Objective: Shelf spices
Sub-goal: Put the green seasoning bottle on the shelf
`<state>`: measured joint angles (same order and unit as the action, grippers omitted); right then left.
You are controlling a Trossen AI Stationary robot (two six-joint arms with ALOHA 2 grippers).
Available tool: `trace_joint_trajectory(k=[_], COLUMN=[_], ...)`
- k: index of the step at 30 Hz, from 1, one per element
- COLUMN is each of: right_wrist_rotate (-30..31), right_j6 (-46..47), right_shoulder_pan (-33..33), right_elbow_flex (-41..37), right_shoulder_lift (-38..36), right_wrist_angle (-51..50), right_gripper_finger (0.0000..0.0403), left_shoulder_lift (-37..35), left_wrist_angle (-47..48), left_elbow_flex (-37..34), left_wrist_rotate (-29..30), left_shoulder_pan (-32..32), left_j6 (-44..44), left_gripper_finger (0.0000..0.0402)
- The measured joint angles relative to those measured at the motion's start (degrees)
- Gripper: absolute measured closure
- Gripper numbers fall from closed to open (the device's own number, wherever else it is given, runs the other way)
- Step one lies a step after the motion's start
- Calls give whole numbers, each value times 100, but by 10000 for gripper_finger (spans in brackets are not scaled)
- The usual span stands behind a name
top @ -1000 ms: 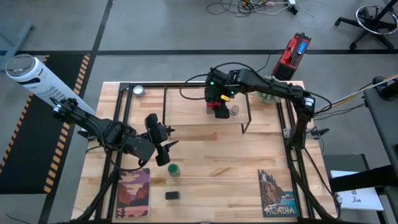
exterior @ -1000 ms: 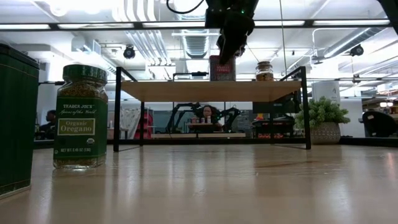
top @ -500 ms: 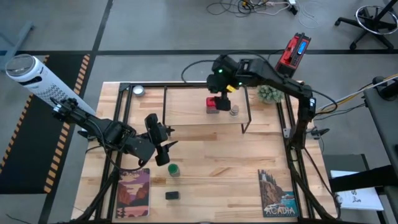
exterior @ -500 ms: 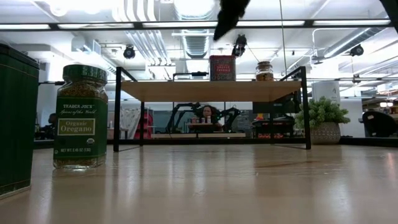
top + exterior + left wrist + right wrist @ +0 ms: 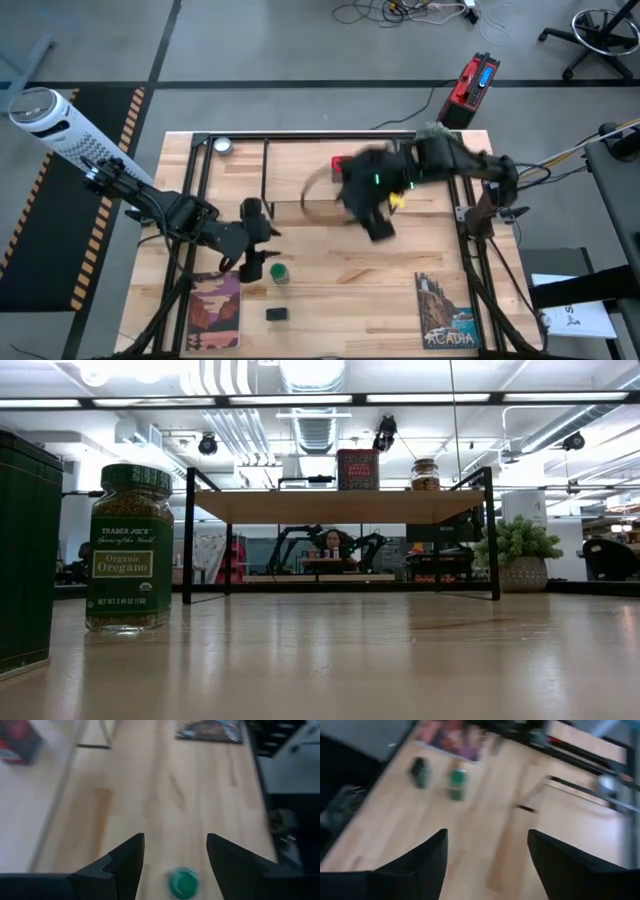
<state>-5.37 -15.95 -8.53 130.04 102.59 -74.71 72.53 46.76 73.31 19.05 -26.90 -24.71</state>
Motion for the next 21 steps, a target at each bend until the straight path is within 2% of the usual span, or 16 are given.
trace_joint_trajectory(k=[4, 8, 13, 21], right_wrist_rotate=[609, 1055, 1334, 1349], right_j6=[317, 726, 1213, 1760], right_shoulder_pan=[-713, -1186, -1491, -1787], right_elbow_flex=[-497, -1134, -2049, -3338], right_shoulder_lift=[1, 0, 5, 7], right_wrist_angle=[143, 429, 1162, 2621], right_gripper_finger=[178, 190, 198, 195], left_shoulder_lift=[0, 64, 429, 1043], left_wrist_angle=[1, 46, 215, 466], left_elbow_flex=[1, 1, -1, -4], left_wrist_rotate=[-551, -850, -934, -931], left_shoulder_pan=[-51, -154, -318, -367], left_j6=[-91, -344, -565, -817], left_gripper_finger=[198, 198, 198, 198])
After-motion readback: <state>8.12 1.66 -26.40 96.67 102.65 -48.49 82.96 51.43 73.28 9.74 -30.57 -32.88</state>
